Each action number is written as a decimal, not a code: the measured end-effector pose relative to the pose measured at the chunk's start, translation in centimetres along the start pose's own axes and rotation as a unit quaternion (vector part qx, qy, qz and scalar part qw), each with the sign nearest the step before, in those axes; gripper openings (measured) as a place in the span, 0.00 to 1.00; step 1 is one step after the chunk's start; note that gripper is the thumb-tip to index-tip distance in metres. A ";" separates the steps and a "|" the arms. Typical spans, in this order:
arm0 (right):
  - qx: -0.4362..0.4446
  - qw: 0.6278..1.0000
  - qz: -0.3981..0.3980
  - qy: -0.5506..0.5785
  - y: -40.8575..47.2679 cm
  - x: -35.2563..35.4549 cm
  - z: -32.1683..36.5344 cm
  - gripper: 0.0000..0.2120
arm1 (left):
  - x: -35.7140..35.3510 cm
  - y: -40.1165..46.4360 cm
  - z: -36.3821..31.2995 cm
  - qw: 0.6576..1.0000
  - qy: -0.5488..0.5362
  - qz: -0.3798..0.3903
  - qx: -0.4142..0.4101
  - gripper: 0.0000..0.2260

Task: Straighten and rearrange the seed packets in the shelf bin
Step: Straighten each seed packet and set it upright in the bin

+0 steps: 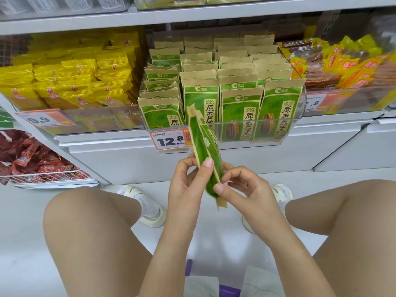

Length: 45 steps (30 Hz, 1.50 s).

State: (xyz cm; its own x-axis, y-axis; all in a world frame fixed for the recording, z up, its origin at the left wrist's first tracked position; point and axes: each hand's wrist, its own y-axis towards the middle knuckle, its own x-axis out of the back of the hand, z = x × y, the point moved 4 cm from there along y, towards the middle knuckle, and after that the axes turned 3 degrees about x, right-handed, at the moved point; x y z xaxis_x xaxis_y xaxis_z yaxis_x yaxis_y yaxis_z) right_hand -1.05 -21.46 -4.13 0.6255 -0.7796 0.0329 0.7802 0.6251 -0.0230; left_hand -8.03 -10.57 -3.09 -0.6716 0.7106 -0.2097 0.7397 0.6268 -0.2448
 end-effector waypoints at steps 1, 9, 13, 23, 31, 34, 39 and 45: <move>0.015 0.998 -0.028 -0.063 -0.1 0.1 -0.1 0.13 | 0.0 0.0 -0.1 1.000 0.002 0.000 -0.003 0.20; 0.065 0.976 -0.088 -0.188 -0.6 -0.2 0.7 0.30 | 0.7 0.2 -0.1 1.000 -0.001 -0.002 -0.017 0.14; -0.010 0.991 -0.103 0.079 0.2 1.2 0.9 0.16 | 0.7 0.1 0.3 0.992 0.027 0.114 0.047 0.16; -0.027 0.982 -0.152 0.111 0.1 1.7 0.4 0.14 | -0.4 -0.1 0.8 0.975 0.193 -0.042 -0.103 0.14; 0.016 0.988 -0.132 0.083 -0.1 0.3 0.9 0.27 | -1.2 -0.7 0.2 0.933 0.313 -0.084 -0.156 0.11; 0.018 0.989 -0.126 0.082 -0.1 0.3 1.0 0.26 | -1.2 -1.0 0.1 0.920 0.334 -0.090 -0.186 0.06; 0.026 0.991 -0.114 0.067 -0.1 0.2 1.0 0.22 | -1.3 -1.1 -0.1 0.910 0.346 -0.096 -0.208 0.03; 0.019 0.990 -0.088 0.112 -0.1 0.2 1.6 0.11 | -0.6 -0.7 -0.1 0.941 0.274 -0.100 -0.172 0.05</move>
State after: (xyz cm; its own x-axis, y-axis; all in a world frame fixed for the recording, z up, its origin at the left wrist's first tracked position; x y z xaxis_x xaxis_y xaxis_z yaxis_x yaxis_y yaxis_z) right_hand -0.97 -21.63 -2.48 0.4684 -0.8630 -0.1891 0.8790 0.4768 0.0012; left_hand -8.13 -11.40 -2.75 -0.7459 0.5660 0.3512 0.6338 0.7652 0.1130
